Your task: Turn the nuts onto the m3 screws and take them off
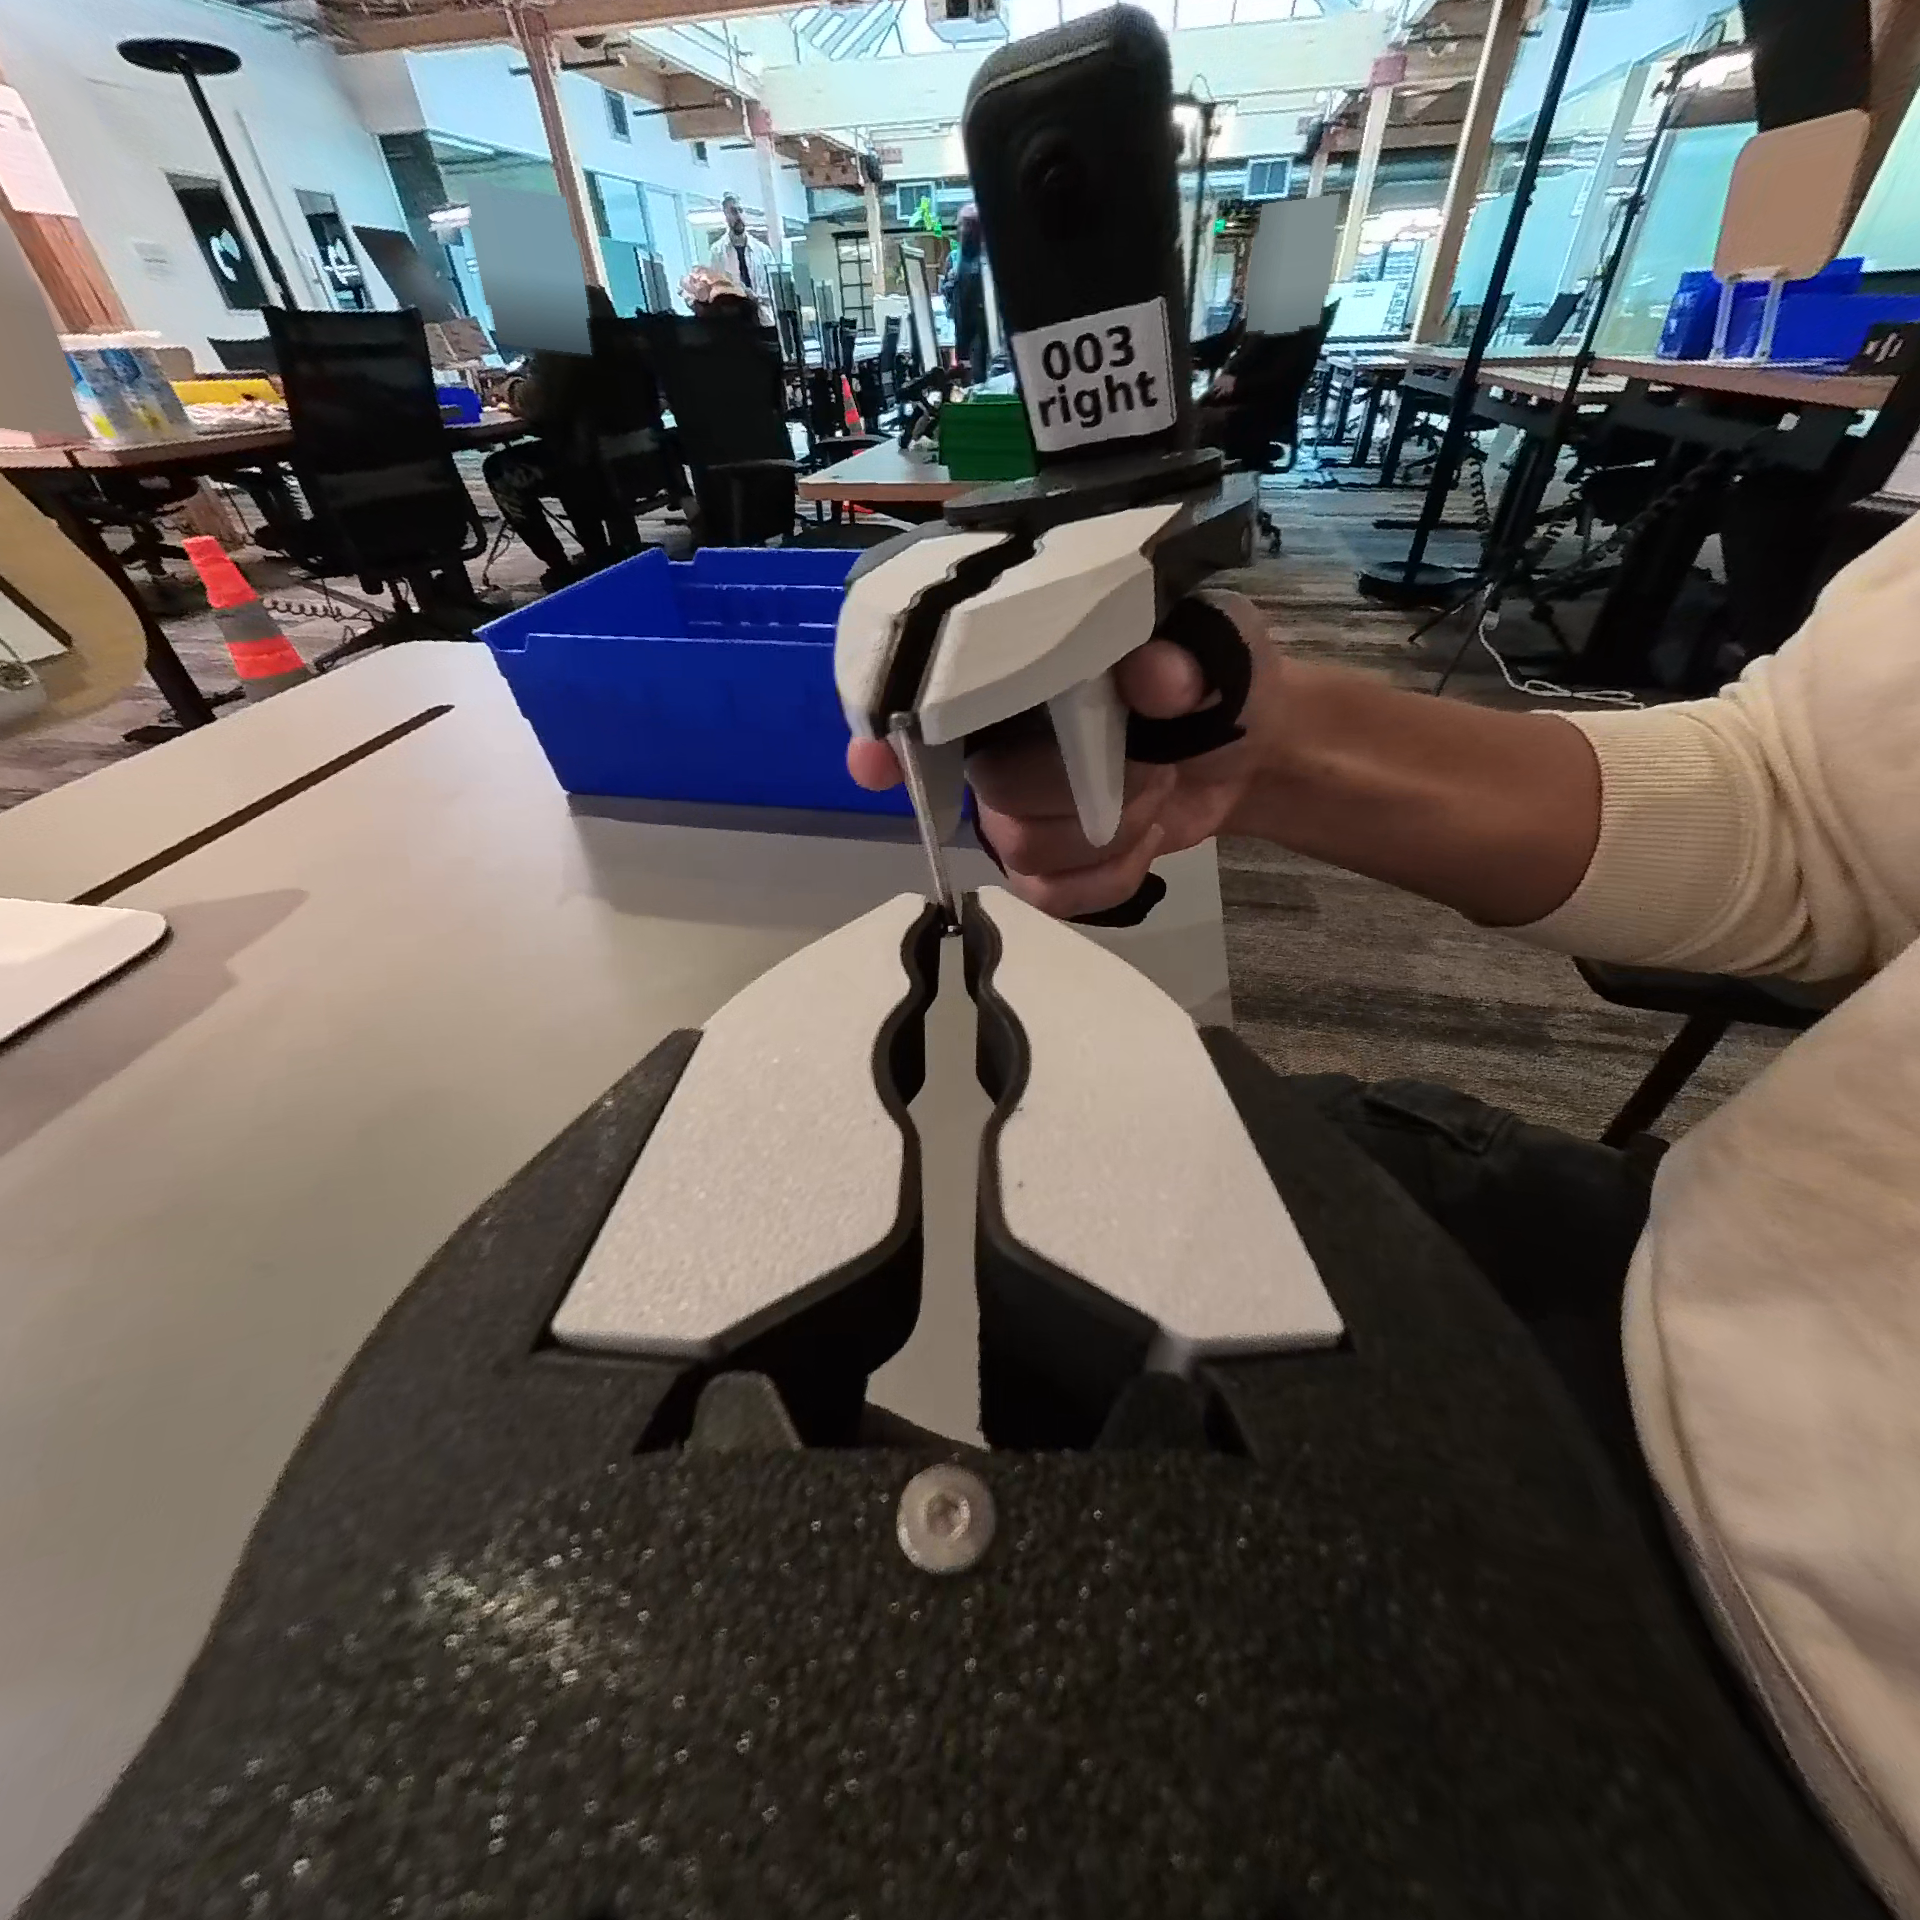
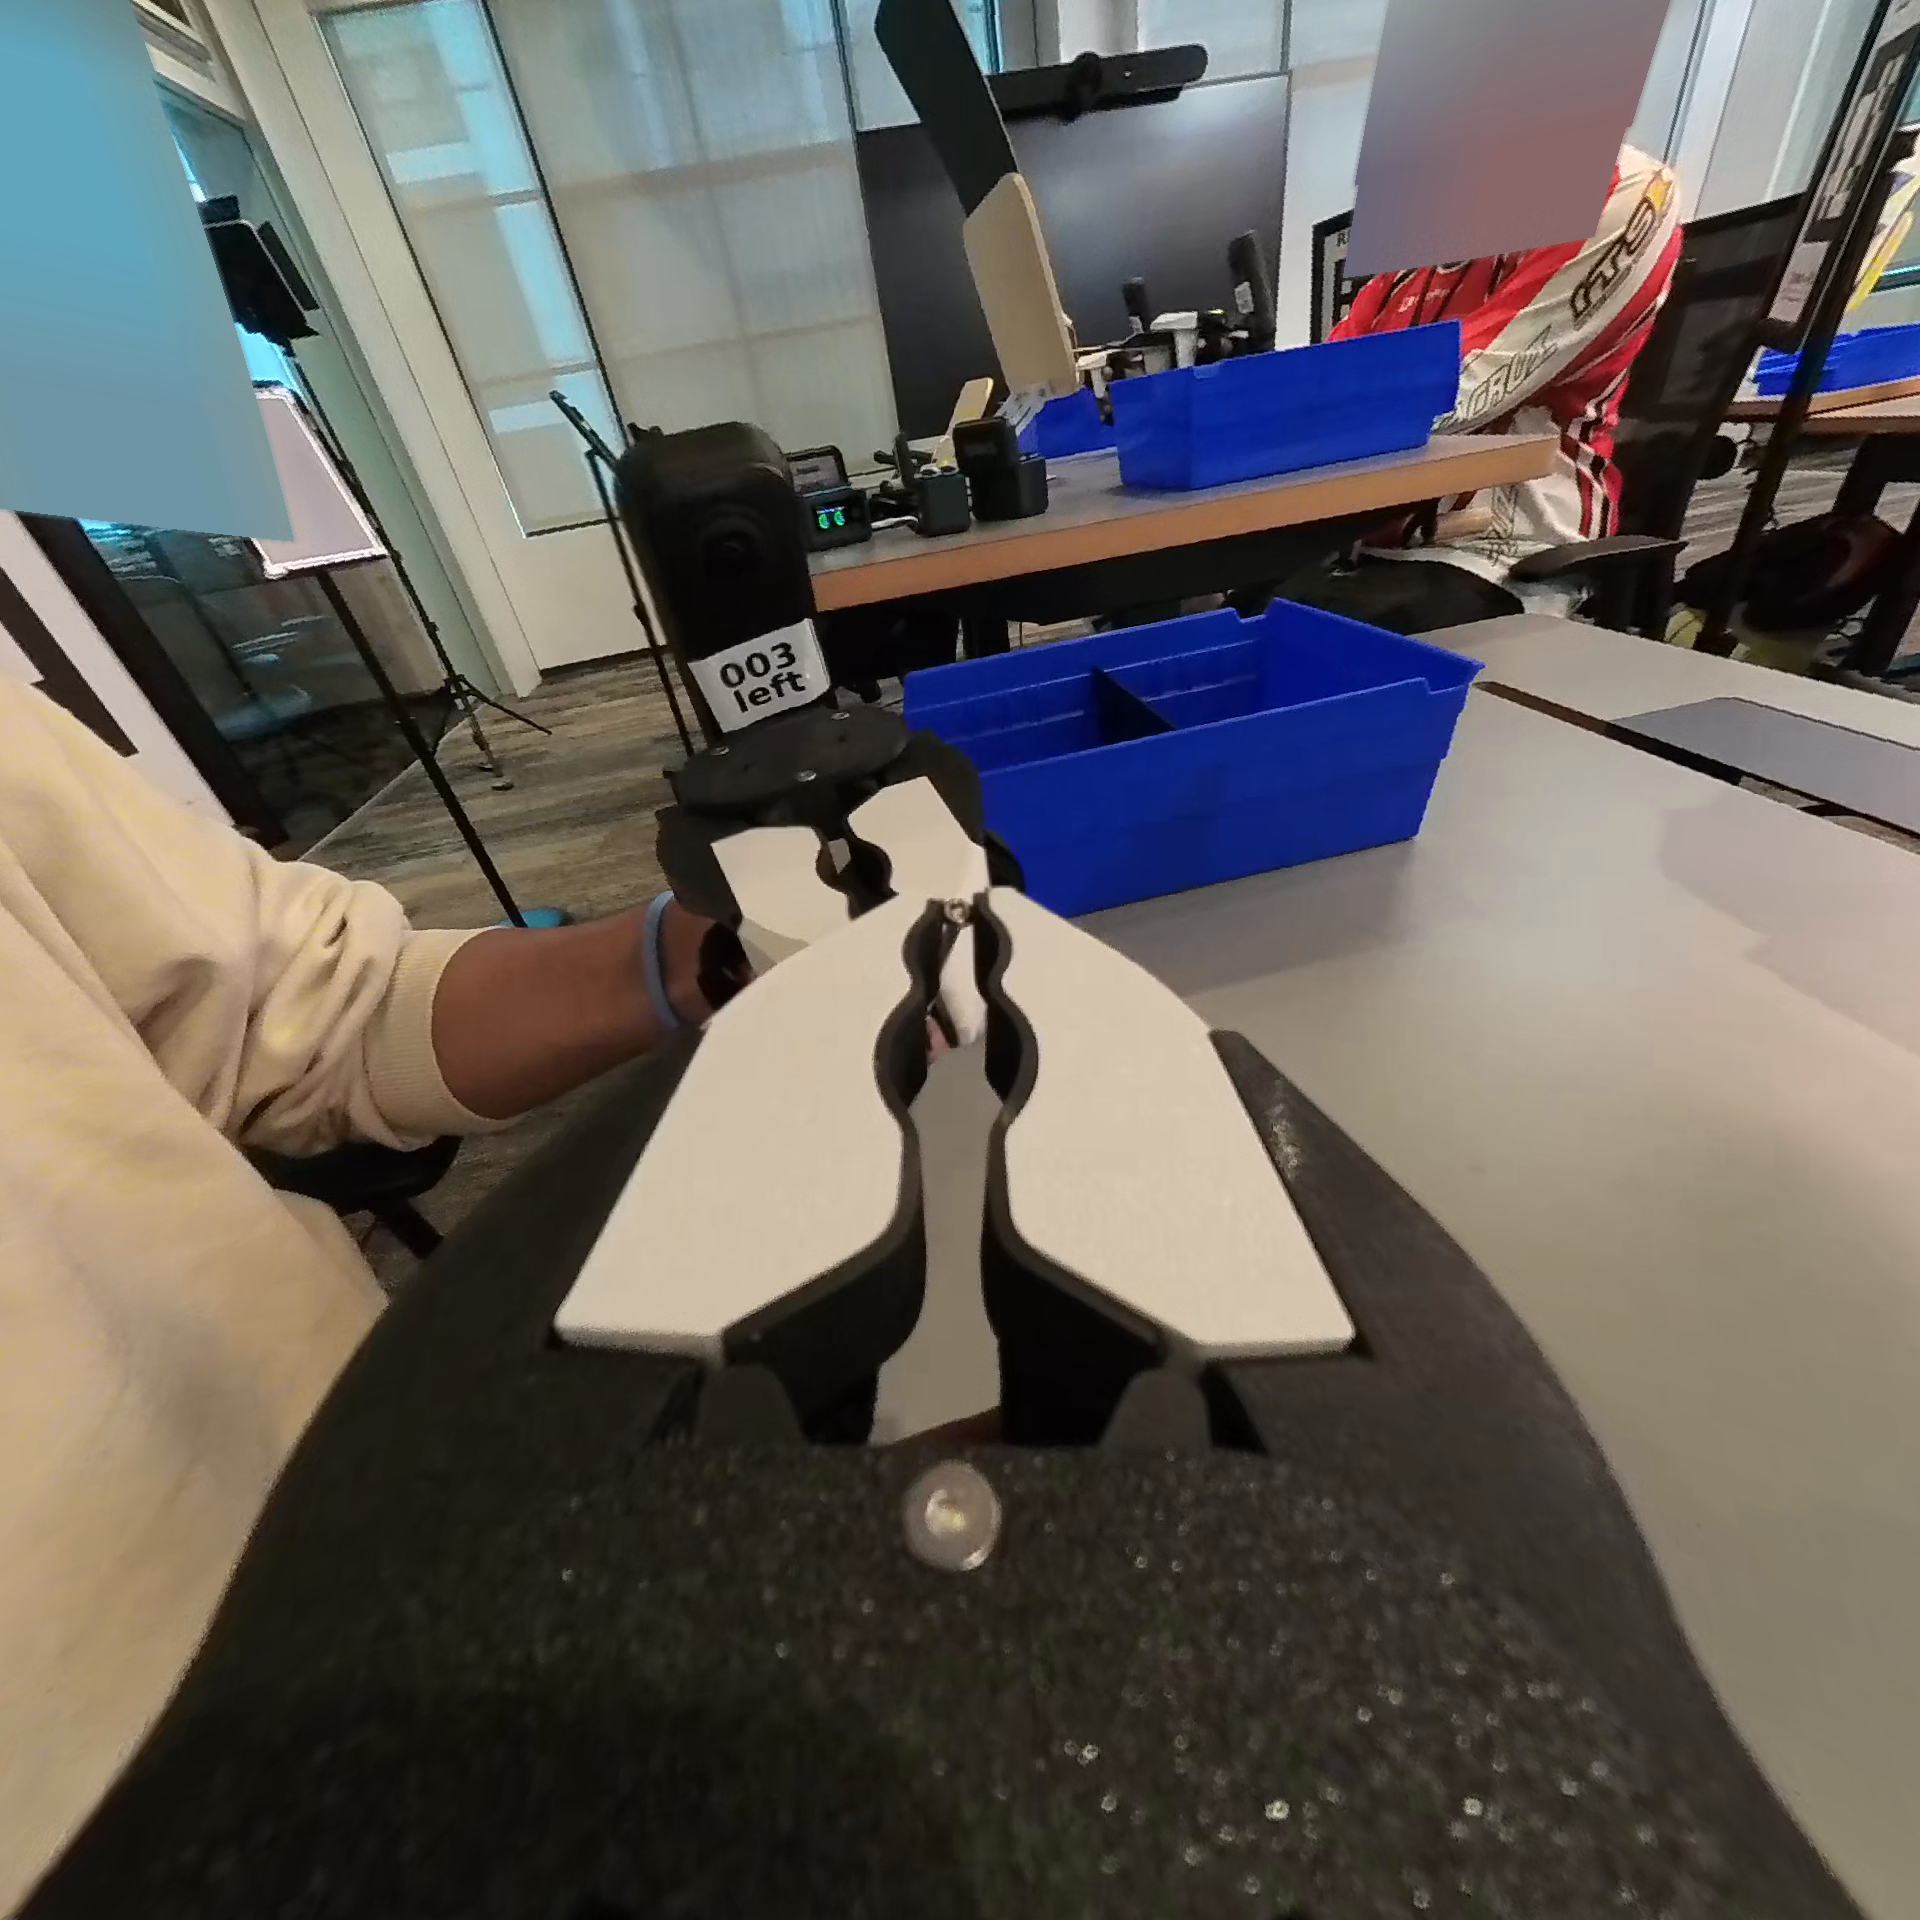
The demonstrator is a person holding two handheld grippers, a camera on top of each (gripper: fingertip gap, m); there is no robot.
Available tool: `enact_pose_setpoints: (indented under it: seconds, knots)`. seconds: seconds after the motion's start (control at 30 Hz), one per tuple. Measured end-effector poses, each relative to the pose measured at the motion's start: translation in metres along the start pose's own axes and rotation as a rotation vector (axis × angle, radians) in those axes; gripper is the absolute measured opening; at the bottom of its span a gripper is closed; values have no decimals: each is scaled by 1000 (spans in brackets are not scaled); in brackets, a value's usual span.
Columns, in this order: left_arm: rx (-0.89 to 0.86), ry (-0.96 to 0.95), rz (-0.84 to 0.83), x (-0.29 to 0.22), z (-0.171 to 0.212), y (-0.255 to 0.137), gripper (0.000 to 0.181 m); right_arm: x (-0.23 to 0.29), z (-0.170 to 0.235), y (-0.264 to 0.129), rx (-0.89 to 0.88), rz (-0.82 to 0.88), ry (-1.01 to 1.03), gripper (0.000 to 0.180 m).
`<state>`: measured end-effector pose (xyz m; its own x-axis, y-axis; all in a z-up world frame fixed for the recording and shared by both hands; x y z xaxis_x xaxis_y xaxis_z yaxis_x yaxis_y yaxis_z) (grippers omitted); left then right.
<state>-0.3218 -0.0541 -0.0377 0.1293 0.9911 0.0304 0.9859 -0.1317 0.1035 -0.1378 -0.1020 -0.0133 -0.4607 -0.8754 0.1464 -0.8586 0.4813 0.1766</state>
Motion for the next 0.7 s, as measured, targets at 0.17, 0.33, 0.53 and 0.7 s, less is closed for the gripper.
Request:
enact_pose_setpoints:
  seconds: [0.17,0.33,0.53,0.7]
  knots:
    - [-2,-8,12,0,0,-1,4,-1,1,0,-1,-18,14,5]
    - [-18,-44,42,1,1,-2,4,-1,2,-1,-14,-56,30,5]
    - [-36,-89,81,0,-1,-3,4,-2,2,-2,-26,-85,26,5]
    - [-20,-72,72,0,-2,-3,4,-4,-3,-6,-62,-86,35,5]
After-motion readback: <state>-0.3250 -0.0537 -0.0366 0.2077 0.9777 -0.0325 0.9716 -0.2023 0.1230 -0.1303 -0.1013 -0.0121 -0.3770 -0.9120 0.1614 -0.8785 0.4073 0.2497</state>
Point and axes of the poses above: each gripper's, where its closed fingertips meet, y out along the fingers, z out of its underside, x = y × z across the jaws, the point moved 10 cm from there along -y, back along the fingers, and after that the axes turned 11 degrees about -x, right-handed, at the moved point
